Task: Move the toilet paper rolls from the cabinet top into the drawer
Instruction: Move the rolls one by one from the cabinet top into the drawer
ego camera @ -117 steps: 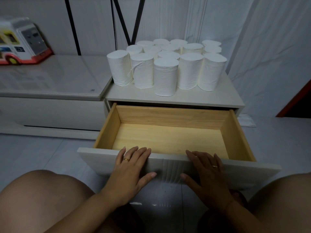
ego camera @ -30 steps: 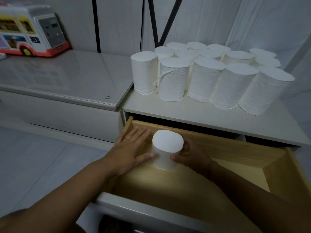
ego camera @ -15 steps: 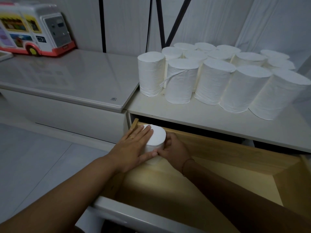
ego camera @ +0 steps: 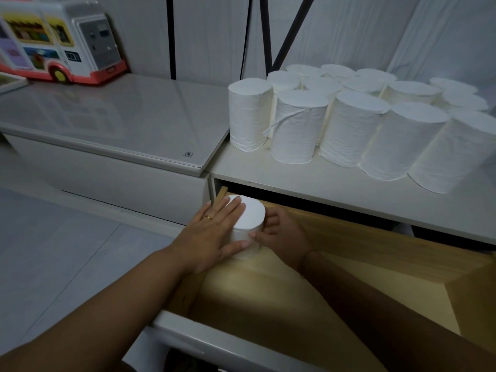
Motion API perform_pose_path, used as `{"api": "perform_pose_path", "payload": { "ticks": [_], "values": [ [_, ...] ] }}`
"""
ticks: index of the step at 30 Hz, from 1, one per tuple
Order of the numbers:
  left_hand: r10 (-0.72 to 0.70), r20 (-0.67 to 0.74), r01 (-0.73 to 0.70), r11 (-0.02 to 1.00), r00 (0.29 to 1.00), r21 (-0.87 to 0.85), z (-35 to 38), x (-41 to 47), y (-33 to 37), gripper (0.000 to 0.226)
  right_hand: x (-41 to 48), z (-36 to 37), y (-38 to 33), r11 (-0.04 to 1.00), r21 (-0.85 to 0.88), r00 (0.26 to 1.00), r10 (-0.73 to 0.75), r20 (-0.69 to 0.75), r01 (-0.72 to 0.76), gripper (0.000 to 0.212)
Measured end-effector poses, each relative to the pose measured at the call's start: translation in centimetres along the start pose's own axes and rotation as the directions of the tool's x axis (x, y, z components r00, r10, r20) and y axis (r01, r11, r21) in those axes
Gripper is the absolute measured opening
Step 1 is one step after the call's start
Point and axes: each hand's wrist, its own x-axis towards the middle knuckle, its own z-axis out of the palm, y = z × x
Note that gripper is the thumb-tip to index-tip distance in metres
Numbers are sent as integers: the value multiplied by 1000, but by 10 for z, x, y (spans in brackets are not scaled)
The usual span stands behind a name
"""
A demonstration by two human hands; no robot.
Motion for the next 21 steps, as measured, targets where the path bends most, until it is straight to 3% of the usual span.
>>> {"api": "perform_pose_path", "payload": {
  "ticks": [5,8,11,21],
  "values": [
    [-5,-2,5,999,1000,-53,-4,0,3,87,12,-45,-48,980,-112,965,-185,-186,167,53],
    [-7,-23,5,997,1000,-82,-8,1,4,85,33,-76,-77,928,-248,870,-352,-345,277,54],
    [-5,-25,3,995,1000,-95,-12,1,7,84,63,-105,-97,888,-391,807,-409,-426,244,64],
    [13,24,-12,999,1000,-53,-7,2,11,86,122,-125,-120,862,-439,877,-396,-272,253,80]
  ]
}}
